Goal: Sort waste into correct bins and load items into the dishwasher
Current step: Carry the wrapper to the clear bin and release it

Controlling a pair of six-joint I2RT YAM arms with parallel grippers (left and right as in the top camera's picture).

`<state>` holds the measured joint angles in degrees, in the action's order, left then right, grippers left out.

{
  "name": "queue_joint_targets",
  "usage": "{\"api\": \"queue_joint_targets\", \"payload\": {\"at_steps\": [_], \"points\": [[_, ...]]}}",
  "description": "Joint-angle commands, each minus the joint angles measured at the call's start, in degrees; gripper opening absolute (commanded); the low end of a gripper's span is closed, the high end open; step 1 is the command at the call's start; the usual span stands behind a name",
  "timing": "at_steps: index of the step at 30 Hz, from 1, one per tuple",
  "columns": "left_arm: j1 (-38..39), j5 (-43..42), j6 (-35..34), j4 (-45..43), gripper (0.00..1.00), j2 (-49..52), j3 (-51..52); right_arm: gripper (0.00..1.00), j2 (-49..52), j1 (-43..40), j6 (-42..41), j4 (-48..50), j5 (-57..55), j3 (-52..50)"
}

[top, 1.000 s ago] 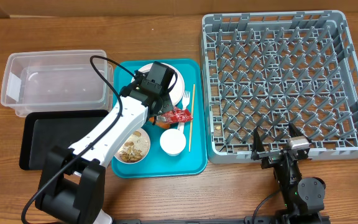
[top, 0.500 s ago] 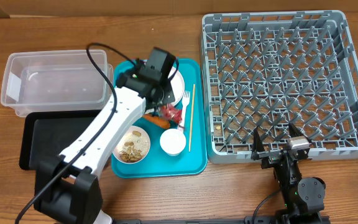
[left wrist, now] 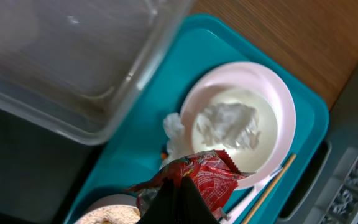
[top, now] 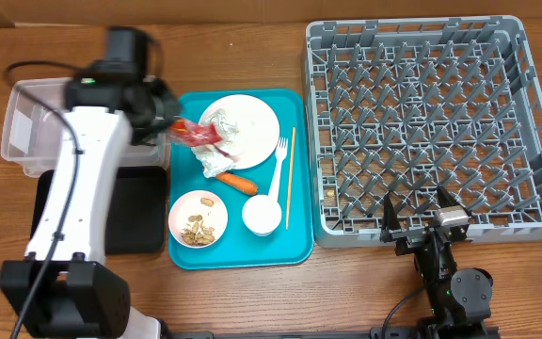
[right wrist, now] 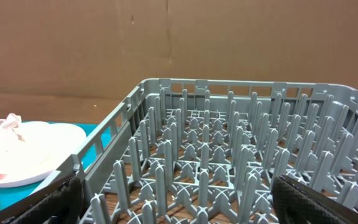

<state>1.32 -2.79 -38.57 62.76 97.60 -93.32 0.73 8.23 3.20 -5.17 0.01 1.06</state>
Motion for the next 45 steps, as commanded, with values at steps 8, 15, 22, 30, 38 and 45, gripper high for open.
{"api": "queue_joint_targets", "payload": {"at_steps": [8,15,22,30,38,45], "points": [[-8.57,0.44,-2.23,-3.74,0.04,-1.4,-1.36,1.0,-0.5,-0.26,-0.24,0.35,0.07,-0.61],[-8.81,10.88,-9.33,-4.22,0.04,-1.38,-0.92,1.0,-0.5,-0.26,-0.24,0.35,0.07,-0.61],[-9.46,15.56,-13.31,-12.74,0.04,-1.38,-0.92,1.0,-0.5,-0.26,-0.24,0.35,0.09,-0.61],[-9.31,31.1,-19.21,-18.18,0.04,-0.11,7.19,1.0,-0.5,-0.26,-0.24,0.35,0.07,-0.61],[-9.62,31.23,-19.52,-32.83,0.04,5.31,14.21,1.0,-0.5,-0.26,-0.24,0.35,0.09,-0.61],[-9.68,31.36,-19.78,-36.24,0.04,11.56,14.21,1.0,-0.5,-0.26,-0.24,0.35,0.07,-0.61]]}}
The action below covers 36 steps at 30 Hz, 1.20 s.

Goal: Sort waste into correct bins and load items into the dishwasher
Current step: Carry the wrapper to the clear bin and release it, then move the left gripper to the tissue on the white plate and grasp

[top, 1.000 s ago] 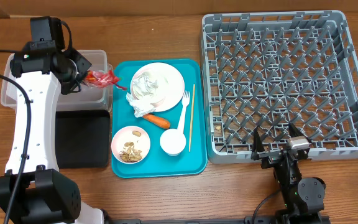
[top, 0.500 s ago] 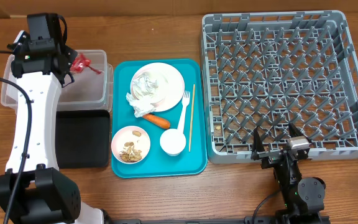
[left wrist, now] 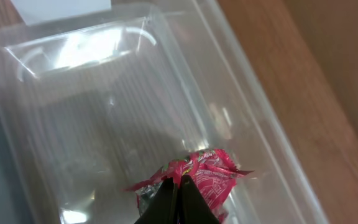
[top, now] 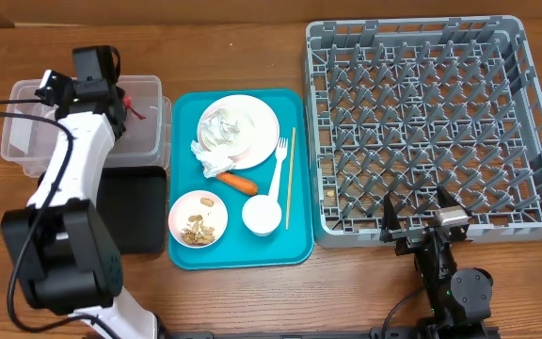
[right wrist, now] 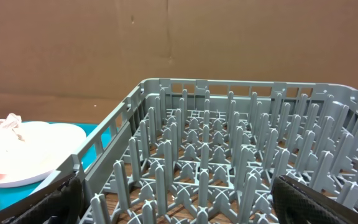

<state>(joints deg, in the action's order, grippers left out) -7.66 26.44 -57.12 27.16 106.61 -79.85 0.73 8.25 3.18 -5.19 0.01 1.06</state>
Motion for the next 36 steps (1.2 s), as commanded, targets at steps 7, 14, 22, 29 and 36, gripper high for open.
{"api": "queue_joint_targets", "payload": {"at_steps": [7,14,22,29,36], "points": [[-1.92,2.05,-2.91,-1.01,0.17,4.55,0.74,1.0,-0.5,-0.28,-0.22,0.37,0.09,-0.61],[-1.97,1.7,-2.75,-0.81,0.38,4.48,0.52,1.0,-0.5,-0.28,-0.22,0.37,0.07,-0.61],[-1.97,-2.49,-0.52,2.19,0.83,-1.84,0.46,1.0,-0.5,-0.28,-0.22,0.37,0.09,-0.61],[-1.95,-3.65,-0.48,5.2,0.86,-8.83,0.46,1.0,-0.5,-0.28,-0.22,0.37,0.09,-0.61],[-1.31,-18.18,7.48,-0.63,0.97,-9.33,0.46,1.0,-0.5,-0.28,-0.22,0.37,0.07,-0.61]]}}
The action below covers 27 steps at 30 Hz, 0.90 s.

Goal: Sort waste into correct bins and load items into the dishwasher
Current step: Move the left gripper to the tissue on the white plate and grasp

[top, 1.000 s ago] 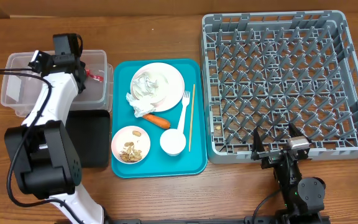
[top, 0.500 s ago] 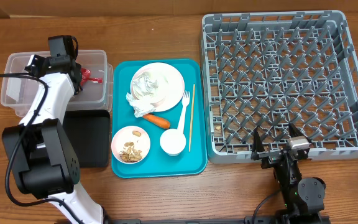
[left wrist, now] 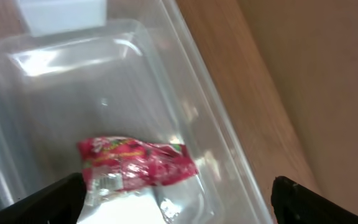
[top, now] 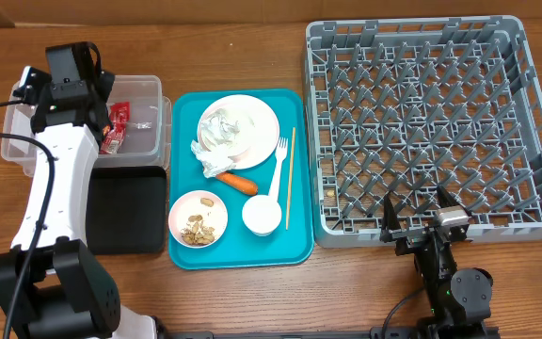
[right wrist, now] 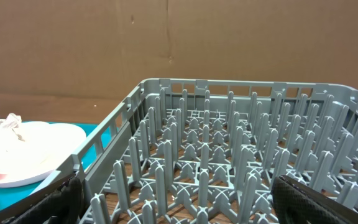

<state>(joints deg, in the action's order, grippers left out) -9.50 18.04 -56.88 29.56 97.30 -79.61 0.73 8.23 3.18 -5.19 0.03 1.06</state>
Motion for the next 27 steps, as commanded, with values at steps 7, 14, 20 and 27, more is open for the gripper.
{"api": "queue_joint_targets", "payload": {"at_steps": [7,14,20,27], "points": [[5.84,-16.2,16.96,-10.36,0.97,0.0,0.22,1.0,-0.5,-0.26,-0.22,0.37,0.07,-0.61],[14.36,-15.67,25.16,-16.87,0.93,0.11,0.22,1.0,-0.5,-0.26,-0.22,0.37,0.04,-0.61],[19.02,-13.6,26.71,-17.68,0.98,1.38,0.22,1.0,-0.5,-0.26,-0.22,0.37,0.04,-0.61],[19.89,-14.36,27.56,-14.67,0.95,4.74,0.24,1.0,-0.5,-0.26,-0.24,0.37,0.04,-0.61]]}}
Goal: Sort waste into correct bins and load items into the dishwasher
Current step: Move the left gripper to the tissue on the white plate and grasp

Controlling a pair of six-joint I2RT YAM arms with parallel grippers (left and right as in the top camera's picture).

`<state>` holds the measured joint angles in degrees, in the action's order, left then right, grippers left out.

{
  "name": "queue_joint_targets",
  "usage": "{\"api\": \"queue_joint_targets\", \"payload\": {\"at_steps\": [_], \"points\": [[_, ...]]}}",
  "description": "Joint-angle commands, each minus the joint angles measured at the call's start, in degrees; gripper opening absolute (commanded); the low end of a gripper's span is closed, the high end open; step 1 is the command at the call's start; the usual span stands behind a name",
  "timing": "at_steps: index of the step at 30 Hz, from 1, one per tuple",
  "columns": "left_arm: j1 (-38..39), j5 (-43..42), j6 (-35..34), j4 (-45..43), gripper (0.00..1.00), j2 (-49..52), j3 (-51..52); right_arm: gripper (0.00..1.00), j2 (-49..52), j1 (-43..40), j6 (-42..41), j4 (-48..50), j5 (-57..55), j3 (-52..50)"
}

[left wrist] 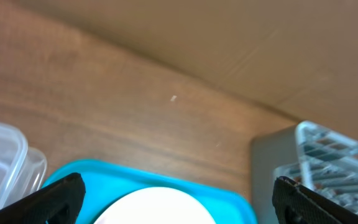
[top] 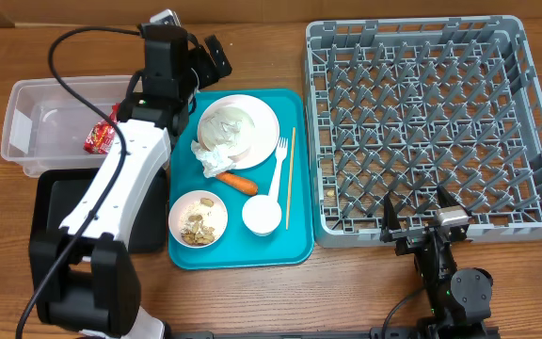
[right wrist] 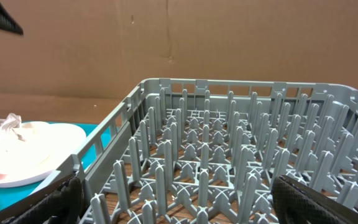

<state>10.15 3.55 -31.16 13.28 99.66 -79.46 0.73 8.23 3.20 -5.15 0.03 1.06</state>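
Note:
The red wrapper [top: 99, 137] lies in the clear bin [top: 36, 94] at the left. My left gripper [top: 213, 58] hangs open and empty above the far edge of the teal tray [top: 294, 235]; in the left wrist view the left gripper [left wrist: 179, 211] frames the white plate [left wrist: 154, 211]. That plate [top: 257, 127] holds a crumpled napkin [top: 219, 122]. On the tray also lie crumpled paper [top: 210, 158], a carrot [top: 238, 182], a bowl of scraps [top: 199, 218], a white cup [top: 262, 215], a fork [top: 278, 165] and a chopstick [top: 290, 179]. My right gripper [top: 420, 224] rests open at the rack's near edge.
The grey dish rack [top: 431, 122] fills the right half of the table; its pegs [right wrist: 229, 155] spread before the right gripper [right wrist: 179, 199]. A black bin [top: 50, 207] sits in front of the clear bin, partly under my left arm.
My left gripper was open over the clear bin with the wrapper under it; now it is open above the tray's far edge. The wrapper stays in the bin. The right arm is unchanged.
First my left gripper was shut on the red wrapper at the tray's left edge. Then it held the wrapper inside the clear bin. Then it stood open with the wrapper lying in the bin. Now it is back over the tray, empty.

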Motion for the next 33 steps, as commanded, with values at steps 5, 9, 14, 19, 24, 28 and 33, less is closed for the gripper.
{"api": "queue_joint_targets", "payload": {"at_steps": [5,9,14,19,24,28,33], "points": [[0.66,-6.08,1.81,5.11,0.88,4.66,0.11,1.0,-0.5,-0.26,-0.24,0.33,0.04,-0.61],[0.74,-3.21,0.76,6.21,1.0,5.66,0.13,1.0,-0.5,-0.26,-0.24,0.33,0.07,-0.61],[0.76,-2.99,-7.34,7.21,1.0,7.28,0.28,1.0,-0.5,-0.26,-0.24,0.33,0.07,-0.61],[0.76,-2.64,-7.69,7.56,0.96,9.79,0.28,1.0,-0.5,-0.26,-0.26,0.33,0.07,-0.61],[1.14,-3.78,-8.31,11.56,0.95,10.49,0.28,1.0,-0.5,-0.26,-0.24,0.33,0.07,-0.61],[1.18,-3.87,-8.31,14.84,0.96,10.49,0.28,1.0,-0.5,-0.26,-0.24,0.33,0.07,-0.61],[1.79,-4.37,-8.28,17.09,0.92,10.6,0.42,1.0,-0.5,-0.26,-0.24,0.33,0.04,-0.61]]}}
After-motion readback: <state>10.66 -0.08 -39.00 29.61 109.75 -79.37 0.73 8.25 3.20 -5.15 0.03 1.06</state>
